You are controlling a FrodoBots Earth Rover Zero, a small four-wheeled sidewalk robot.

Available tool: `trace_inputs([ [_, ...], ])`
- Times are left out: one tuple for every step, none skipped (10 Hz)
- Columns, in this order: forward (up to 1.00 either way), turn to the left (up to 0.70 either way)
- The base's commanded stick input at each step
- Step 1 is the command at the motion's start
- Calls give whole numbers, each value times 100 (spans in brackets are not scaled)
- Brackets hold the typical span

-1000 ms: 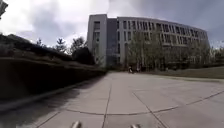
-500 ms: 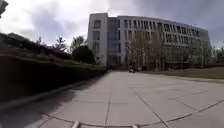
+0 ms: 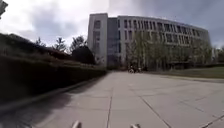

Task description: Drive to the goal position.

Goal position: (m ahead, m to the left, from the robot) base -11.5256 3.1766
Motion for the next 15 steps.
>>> trace_inputs([
  [0, 0],
  [0, -5],
  [0, -52],
  [0, -70],
  [0, -70],
  [0, -70],
  [0, -70],
  [0, -70],
  [0, -70],
  [0, -70],
  [0, -70],
  [0, -70],
  [0, -70],
  [0, -70],
  [0, -70],
])
